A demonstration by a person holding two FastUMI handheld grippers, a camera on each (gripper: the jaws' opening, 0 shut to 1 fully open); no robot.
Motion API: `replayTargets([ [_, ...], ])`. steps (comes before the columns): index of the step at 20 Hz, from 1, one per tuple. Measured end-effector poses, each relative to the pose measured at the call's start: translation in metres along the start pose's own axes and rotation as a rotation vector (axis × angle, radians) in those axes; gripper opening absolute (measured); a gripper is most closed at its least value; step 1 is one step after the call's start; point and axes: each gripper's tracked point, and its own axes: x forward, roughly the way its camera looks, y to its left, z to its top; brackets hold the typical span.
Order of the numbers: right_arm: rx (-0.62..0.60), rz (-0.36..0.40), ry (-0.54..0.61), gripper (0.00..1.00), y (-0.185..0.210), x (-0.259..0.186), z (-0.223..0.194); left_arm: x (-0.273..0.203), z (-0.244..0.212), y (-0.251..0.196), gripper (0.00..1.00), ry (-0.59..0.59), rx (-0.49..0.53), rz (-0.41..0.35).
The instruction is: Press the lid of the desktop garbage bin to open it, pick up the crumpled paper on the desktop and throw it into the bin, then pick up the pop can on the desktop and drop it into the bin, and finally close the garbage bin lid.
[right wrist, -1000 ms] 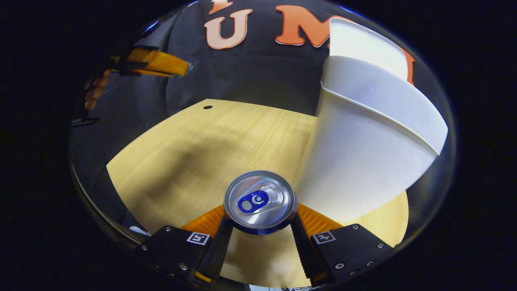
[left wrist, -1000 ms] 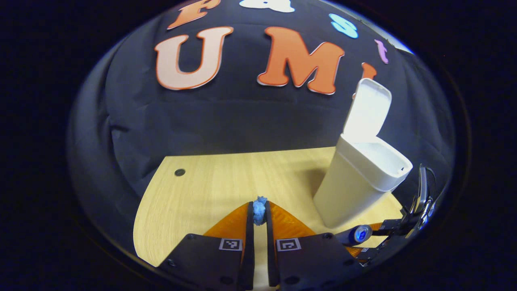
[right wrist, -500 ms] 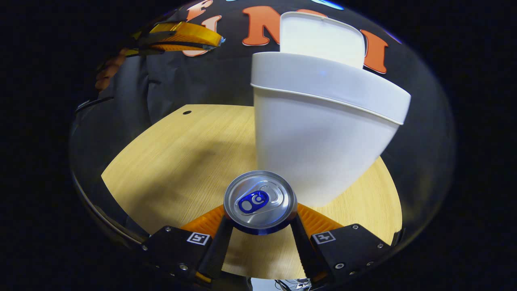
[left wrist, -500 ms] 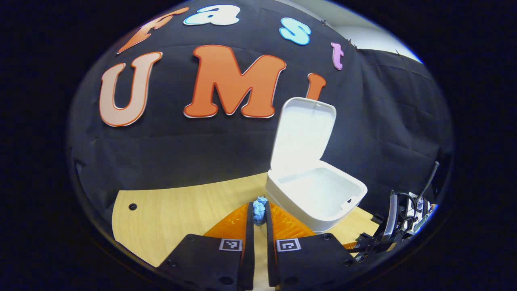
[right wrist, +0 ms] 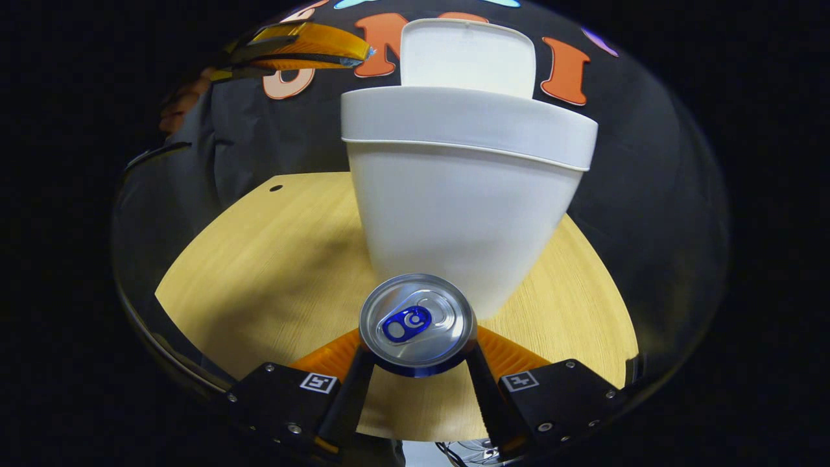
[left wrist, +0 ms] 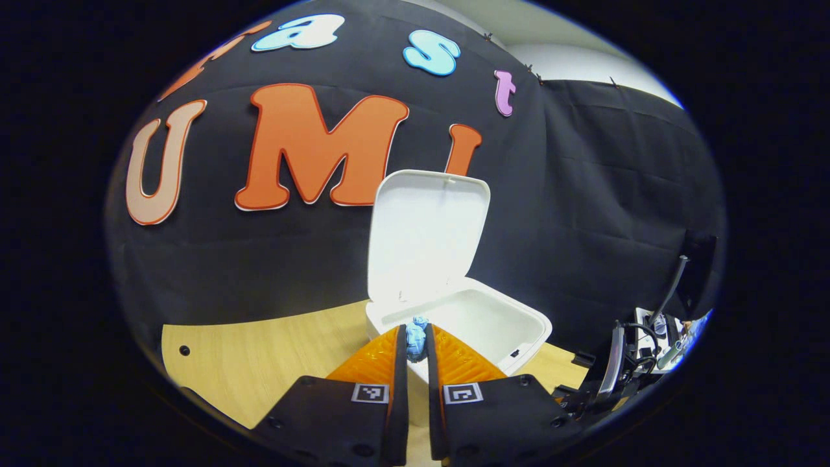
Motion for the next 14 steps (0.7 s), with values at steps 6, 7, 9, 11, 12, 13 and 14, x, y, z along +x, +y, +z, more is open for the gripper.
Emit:
replayTargets([
  [6, 0.039, -0.041, 0.002, 0.77, 0.000, 0.001, -0.001, 0.017, -0.006, -0.016, 0.17, 0.021, 0.009, -0.032],
  [7, 0.044, -0.050, 0.003, 0.77, -0.001, 0.001, 0.000, 0.019, -0.007, -0.017, 0.17, 0.026, 0.011, -0.035],
  [9, 0.054, -0.061, 0.006, 0.77, -0.001, 0.001, -0.001, 0.024, -0.014, -0.021, 0.17, 0.042, 0.015, -0.038],
  [11, 0.063, -0.071, 0.007, 0.77, -0.001, 0.003, -0.003, 0.027, -0.023, -0.022, 0.17, 0.066, 0.023, -0.041],
  [12, 0.067, -0.077, 0.006, 0.77, -0.002, 0.003, -0.002, 0.027, -0.026, -0.022, 0.17, 0.072, 0.027, -0.040],
  [13, 0.071, -0.078, 0.005, 0.77, -0.001, 0.003, -0.001, 0.029, -0.028, -0.023, 0.17, 0.077, 0.029, -0.044],
  [14, 0.073, -0.086, 0.002, 0.77, -0.003, 0.003, -0.002, 0.029, -0.032, -0.024, 0.17, 0.083, 0.034, -0.050],
])
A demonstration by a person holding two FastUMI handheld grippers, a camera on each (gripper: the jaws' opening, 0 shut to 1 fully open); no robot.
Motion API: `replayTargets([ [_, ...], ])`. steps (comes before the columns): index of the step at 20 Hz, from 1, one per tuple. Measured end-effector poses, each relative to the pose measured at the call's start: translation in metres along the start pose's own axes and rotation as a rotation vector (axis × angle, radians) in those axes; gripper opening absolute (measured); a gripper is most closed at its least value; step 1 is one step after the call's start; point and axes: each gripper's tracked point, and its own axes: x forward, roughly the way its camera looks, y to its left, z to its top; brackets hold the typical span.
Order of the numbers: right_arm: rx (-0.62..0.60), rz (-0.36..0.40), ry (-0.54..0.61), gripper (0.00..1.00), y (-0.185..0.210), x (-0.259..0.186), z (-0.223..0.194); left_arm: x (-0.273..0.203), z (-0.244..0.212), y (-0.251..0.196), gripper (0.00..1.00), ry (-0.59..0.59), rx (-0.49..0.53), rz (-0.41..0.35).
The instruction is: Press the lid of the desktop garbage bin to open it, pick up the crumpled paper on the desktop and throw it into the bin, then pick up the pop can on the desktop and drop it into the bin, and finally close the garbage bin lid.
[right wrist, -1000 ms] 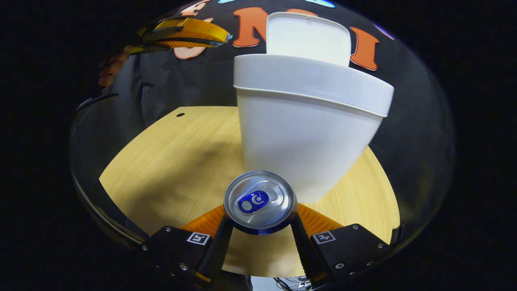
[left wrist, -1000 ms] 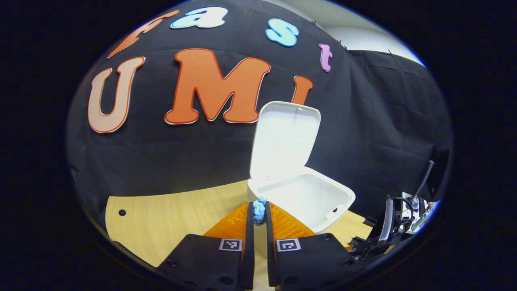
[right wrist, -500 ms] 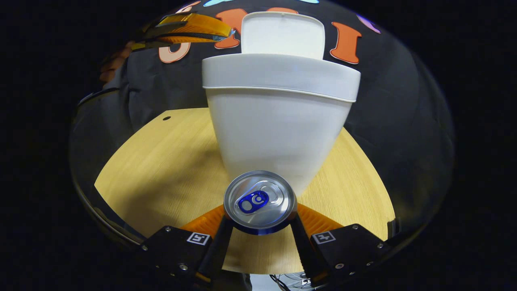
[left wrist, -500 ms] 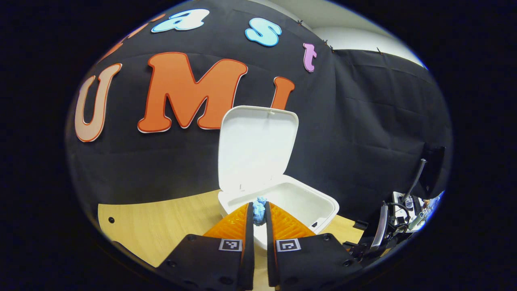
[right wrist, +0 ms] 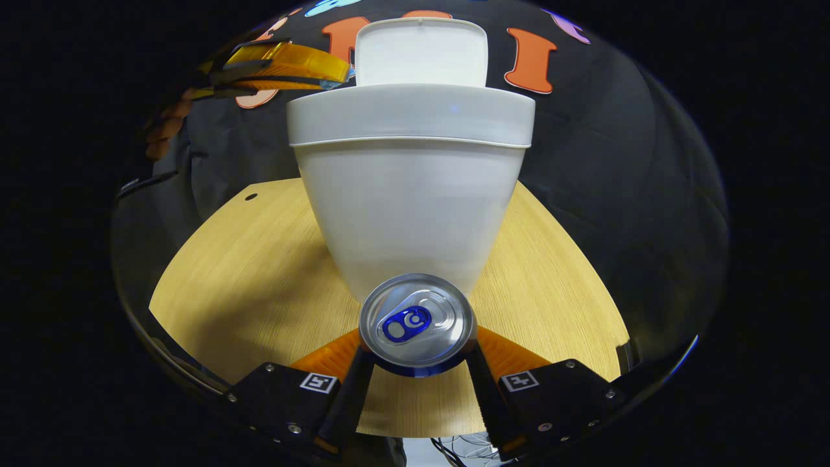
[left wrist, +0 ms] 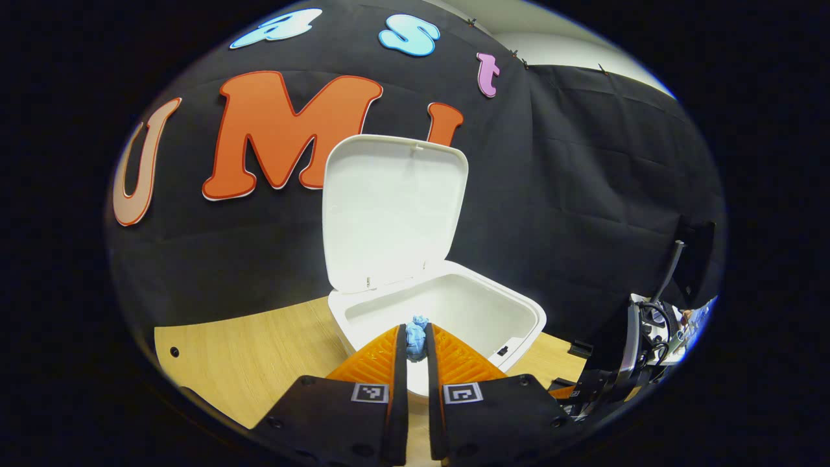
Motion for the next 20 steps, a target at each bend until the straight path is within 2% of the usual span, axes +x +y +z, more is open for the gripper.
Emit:
replayTargets([
  [4, 0.007, -0.014, -0.014, 0.77, 0.000, -0.001, 0.002, -0.002, -0.008, -0.006, 0.17, 0.013, 0.007, -0.017],
  [5, 0.010, -0.020, -0.019, 0.77, -0.001, 0.000, 0.003, -0.003, -0.010, -0.007, 0.23, 0.014, 0.012, -0.017],
  [6, 0.013, -0.022, -0.021, 0.77, -0.001, -0.001, 0.003, -0.005, -0.010, -0.007, 0.22, 0.016, 0.018, -0.018],
  [8, 0.015, -0.036, -0.027, 0.77, -0.003, -0.002, 0.006, -0.005, -0.018, -0.007, 0.28, 0.041, 0.038, -0.003],
  [12, 0.015, -0.073, -0.056, 0.77, -0.021, -0.010, 0.022, -0.013, -0.019, -0.011, 0.32, 0.030, 0.074, -0.015],
  [13, 0.013, -0.082, -0.068, 0.77, -0.025, -0.015, 0.029, -0.016, -0.019, -0.010, 0.38, 0.026, 0.081, -0.013],
  [14, 0.009, -0.092, -0.084, 0.72, -0.030, -0.019, 0.038, -0.018, -0.021, -0.011, 0.49, 0.025, 0.082, -0.015],
  [15, 0.002, -0.097, -0.099, 0.77, -0.034, -0.023, 0.046, -0.021, -0.019, -0.013, 0.48, 0.017, 0.082, -0.017],
  [16, -0.012, -0.109, -0.115, 0.72, -0.040, -0.028, 0.055, -0.021, -0.018, -0.013, 0.56, 0.012, 0.081, -0.019],
  [17, -0.027, -0.121, -0.128, 0.77, -0.046, -0.033, 0.063, -0.022, -0.019, -0.011, 0.63, 0.010, 0.083, -0.012],
  [20, -0.049, -0.137, -0.170, 0.77, -0.057, -0.049, 0.087, -0.027, -0.022, -0.007, 0.78, 0.011, 0.078, 0.005],
])
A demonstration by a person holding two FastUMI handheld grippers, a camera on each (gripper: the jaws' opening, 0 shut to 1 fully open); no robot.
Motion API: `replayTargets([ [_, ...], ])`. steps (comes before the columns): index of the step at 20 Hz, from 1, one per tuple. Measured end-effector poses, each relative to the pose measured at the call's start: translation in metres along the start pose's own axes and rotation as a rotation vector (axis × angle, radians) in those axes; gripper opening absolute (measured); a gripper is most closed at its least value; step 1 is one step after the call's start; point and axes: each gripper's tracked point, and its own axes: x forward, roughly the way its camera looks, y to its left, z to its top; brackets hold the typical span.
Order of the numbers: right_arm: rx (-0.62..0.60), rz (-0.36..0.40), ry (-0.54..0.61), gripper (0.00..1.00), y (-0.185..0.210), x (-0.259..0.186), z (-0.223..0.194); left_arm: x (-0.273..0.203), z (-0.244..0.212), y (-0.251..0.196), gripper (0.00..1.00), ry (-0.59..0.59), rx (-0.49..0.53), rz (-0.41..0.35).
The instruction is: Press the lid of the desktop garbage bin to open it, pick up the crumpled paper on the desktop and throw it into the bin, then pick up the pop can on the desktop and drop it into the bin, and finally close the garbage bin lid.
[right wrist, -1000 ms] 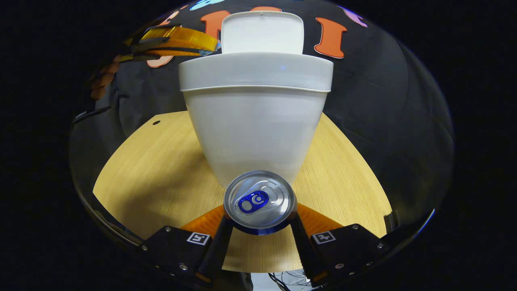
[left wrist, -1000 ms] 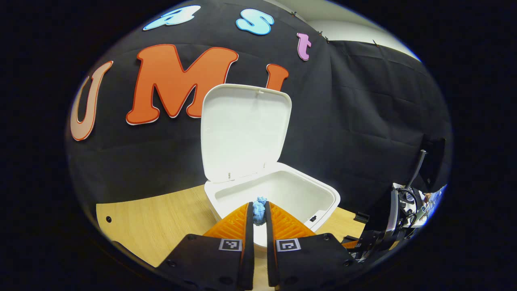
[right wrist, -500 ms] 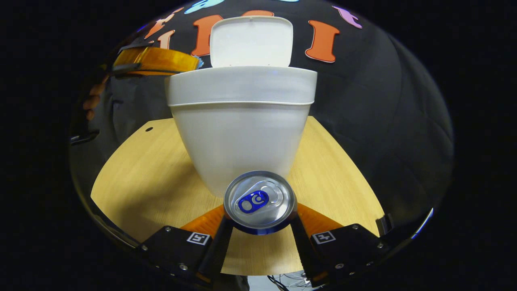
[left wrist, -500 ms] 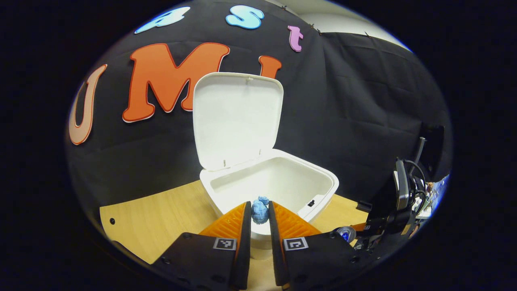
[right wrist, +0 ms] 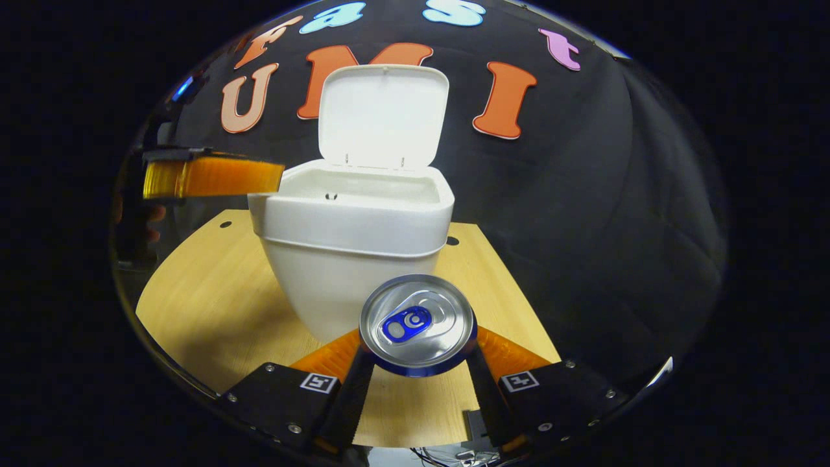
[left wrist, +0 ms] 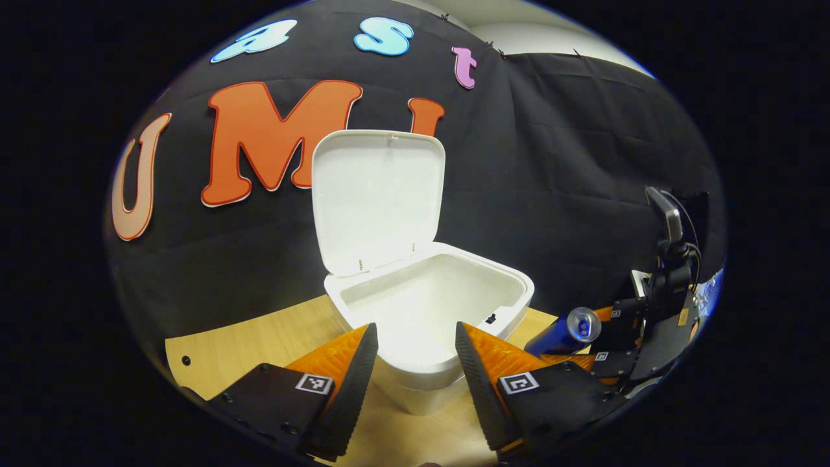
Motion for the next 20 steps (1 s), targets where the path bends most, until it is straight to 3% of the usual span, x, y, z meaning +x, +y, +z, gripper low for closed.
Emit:
replayTargets([
  [2, -0.003, -0.006, -0.028, 0.77, -0.008, -0.010, 0.018, -0.001, -0.003, 0.006, 0.80, -0.001, -0.022, 0.020],
  [3, -0.005, -0.009, -0.041, 0.72, -0.011, -0.013, 0.028, -0.004, -0.003, 0.009, 0.85, -0.004, -0.035, 0.029],
  [4, -0.009, -0.013, -0.049, 0.76, -0.014, -0.017, 0.036, -0.007, -0.004, 0.013, 0.86, -0.005, -0.044, 0.040],
  [13, -0.015, -0.002, -0.114, 0.77, -0.038, -0.052, 0.104, -0.030, -0.010, 0.046, 0.87, -0.018, -0.070, 0.136],
  [20, -0.005, 0.077, -0.142, 0.76, -0.026, -0.039, 0.135, -0.041, -0.012, 0.057, 0.87, -0.025, -0.082, 0.181],
])
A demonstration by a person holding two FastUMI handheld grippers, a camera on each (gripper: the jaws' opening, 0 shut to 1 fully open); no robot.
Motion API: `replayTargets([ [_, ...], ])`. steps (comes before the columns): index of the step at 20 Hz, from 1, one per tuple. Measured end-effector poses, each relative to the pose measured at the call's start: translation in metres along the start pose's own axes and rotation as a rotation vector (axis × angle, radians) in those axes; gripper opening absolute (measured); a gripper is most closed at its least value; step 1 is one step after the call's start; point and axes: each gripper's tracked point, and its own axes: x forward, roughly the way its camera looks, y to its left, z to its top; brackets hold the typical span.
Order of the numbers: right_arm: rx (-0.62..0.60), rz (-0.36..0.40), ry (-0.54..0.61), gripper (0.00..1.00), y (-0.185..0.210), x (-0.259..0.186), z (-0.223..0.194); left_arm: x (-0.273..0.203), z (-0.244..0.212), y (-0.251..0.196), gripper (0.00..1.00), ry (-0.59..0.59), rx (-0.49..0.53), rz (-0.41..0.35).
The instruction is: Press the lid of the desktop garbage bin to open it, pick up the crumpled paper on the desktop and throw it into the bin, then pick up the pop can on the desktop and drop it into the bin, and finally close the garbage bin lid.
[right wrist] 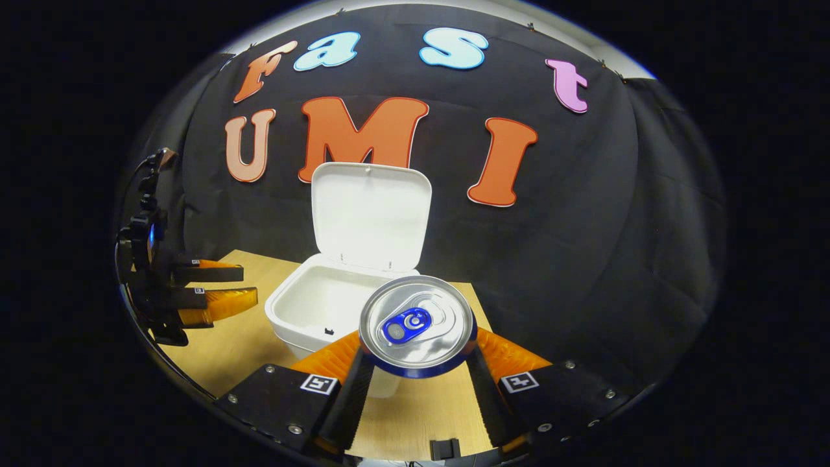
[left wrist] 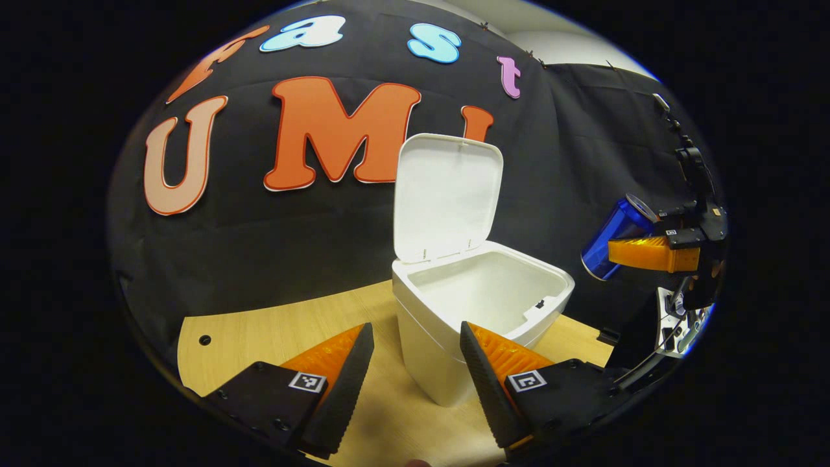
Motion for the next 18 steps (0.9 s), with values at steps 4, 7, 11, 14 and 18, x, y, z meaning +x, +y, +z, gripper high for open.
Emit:
replayTargets([
  [4, -0.008, 0.060, 0.002, 0.76, 0.012, 0.019, 0.009, -0.010, -0.006, 0.014, 0.84, 0.007, 0.000, 0.061],
  [7, -0.017, 0.125, 0.001, 0.76, 0.031, 0.033, 0.018, -0.013, -0.006, 0.028, 0.87, 0.005, -0.016, 0.108],
  [11, -0.051, 0.216, 0.008, 0.76, 0.063, 0.050, 0.022, -0.027, -0.017, 0.046, 0.84, 0.020, -0.038, 0.183],
  [14, -0.066, 0.270, 0.016, 0.77, 0.079, 0.059, 0.022, -0.037, -0.024, 0.058, 0.86, 0.025, -0.059, 0.237],
  [18, -0.077, 0.309, 0.051, 0.76, 0.089, 0.070, 0.013, -0.046, -0.032, 0.071, 0.84, 0.038, -0.080, 0.292],
])
